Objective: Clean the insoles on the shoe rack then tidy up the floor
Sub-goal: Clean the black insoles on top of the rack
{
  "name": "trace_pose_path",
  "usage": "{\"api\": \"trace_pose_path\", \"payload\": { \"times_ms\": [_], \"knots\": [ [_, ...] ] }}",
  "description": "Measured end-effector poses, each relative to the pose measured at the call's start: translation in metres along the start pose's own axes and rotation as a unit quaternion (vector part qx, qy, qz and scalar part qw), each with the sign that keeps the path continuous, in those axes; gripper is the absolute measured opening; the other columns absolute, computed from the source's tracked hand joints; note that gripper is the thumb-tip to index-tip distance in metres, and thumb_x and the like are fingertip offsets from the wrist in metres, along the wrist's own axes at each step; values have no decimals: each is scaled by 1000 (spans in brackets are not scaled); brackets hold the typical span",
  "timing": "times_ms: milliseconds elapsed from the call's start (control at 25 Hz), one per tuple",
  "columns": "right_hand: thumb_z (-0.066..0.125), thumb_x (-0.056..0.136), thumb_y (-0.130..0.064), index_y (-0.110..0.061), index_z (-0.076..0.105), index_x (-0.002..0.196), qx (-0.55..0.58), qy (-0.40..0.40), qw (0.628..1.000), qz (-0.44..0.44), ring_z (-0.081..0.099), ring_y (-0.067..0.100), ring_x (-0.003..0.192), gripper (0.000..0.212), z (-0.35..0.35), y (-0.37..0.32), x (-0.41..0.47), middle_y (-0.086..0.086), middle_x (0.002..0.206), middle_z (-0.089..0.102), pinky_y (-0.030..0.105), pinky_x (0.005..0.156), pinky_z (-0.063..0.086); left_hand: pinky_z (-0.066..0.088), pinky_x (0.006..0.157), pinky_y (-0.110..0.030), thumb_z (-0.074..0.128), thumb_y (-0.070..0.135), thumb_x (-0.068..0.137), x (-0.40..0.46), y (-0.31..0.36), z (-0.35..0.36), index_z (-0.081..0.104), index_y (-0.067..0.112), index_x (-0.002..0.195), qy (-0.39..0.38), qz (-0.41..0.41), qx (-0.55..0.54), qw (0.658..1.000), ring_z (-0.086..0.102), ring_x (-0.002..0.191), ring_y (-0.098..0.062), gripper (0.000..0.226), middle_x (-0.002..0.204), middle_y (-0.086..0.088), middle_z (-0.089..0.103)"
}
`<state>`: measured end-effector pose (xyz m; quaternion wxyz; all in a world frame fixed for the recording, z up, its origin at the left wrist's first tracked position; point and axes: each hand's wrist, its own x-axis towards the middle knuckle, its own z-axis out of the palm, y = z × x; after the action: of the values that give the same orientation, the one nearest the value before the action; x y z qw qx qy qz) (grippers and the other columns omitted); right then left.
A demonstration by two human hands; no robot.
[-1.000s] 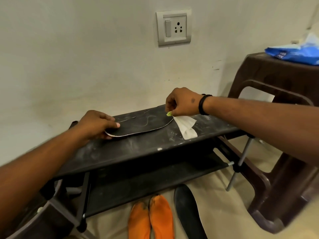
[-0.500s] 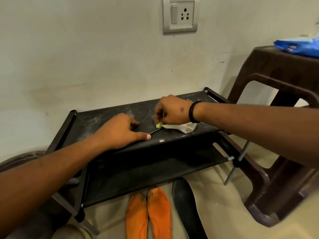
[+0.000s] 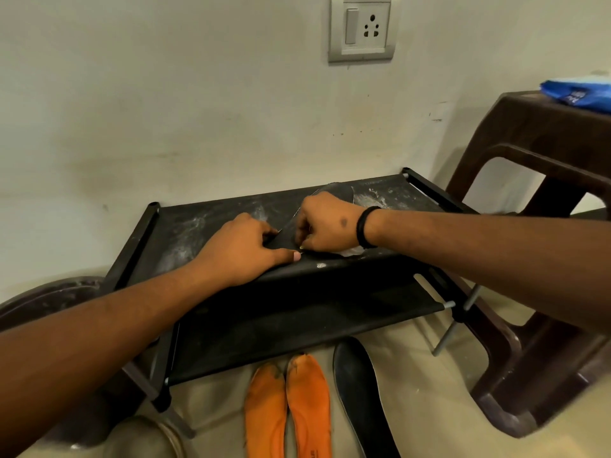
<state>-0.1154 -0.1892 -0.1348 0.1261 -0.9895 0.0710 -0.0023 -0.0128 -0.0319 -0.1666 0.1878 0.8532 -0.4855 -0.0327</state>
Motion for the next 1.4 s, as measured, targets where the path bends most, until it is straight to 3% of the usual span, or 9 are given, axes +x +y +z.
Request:
{"api": "trace_pose_path", "payload": {
  "times_ms": [80,240,320,520,720,960,1080,1200,1400],
  "knots": [
    [67,83,-8,-12,77,87,-4,-7,1000,-12,67,10,80,11,0,-2,2,-2,85,74,23,76,54,59,82,-44,55,87,61,1,-1,0,70,18,121,-4,1,3,1000,69,91,-18,93,103,-6,73],
    [66,85,-5,-10,74,88,-42,58,994,81,67,20,85,10,-6,23,16,5,87,72,30,76,57,59,82,-45,67,70,77,2,1,-1,73,18,114,-10,-4,-14,1000,71,90,-18,64,100,-6,75],
    [65,85,-5,-8,74,87,-33,68,993,86,67,22,84,10,-5,19,17,8,88,72,33,77,58,59,83,-46,67,74,73,2,0,0,73,18,113,-14,-12,-18,1000,71,91,-19,69,100,-6,75],
    [66,86,-8,-9,74,82,8,-7,1000,7,66,10,74,9,2,-8,9,1,80,72,22,72,55,59,81,-49,52,89,55,3,-3,1,74,14,108,-16,-7,-14,1000,72,89,-23,95,99,-10,76],
    [60,89,-10,-9,67,78,-73,56,988,122,65,28,79,13,-5,31,22,11,83,68,38,75,58,59,84,-45,66,77,70,2,-1,0,71,18,120,-23,-17,-32,999,71,90,-17,77,101,-5,76],
    [63,85,-9,-10,76,95,-20,-13,999,-28,67,18,79,17,10,-12,4,4,88,74,31,74,57,60,77,-45,57,87,56,3,-5,1,76,20,104,-14,-12,-23,1000,72,77,-15,85,89,-2,76],
    [63,85,-10,-10,75,92,-88,11,995,37,67,25,83,14,1,20,14,10,92,73,40,78,57,60,75,-45,51,89,53,3,-4,0,76,22,106,-15,-12,-26,999,71,75,-14,89,85,-1,76],
    [62,84,-8,-13,75,88,-72,54,989,120,67,23,84,15,-8,46,15,8,92,73,35,80,57,60,77,-45,50,90,52,2,-3,1,75,22,111,-16,-10,-25,1000,71,80,-15,94,91,-3,76],
    [69,80,-10,-19,74,75,37,-11,999,-1,65,9,74,12,7,-9,-4,-4,79,72,21,70,53,60,68,-41,62,83,63,7,-7,3,75,17,102,-5,0,-2,1000,66,63,-13,78,72,-1,71]
  ]
}}
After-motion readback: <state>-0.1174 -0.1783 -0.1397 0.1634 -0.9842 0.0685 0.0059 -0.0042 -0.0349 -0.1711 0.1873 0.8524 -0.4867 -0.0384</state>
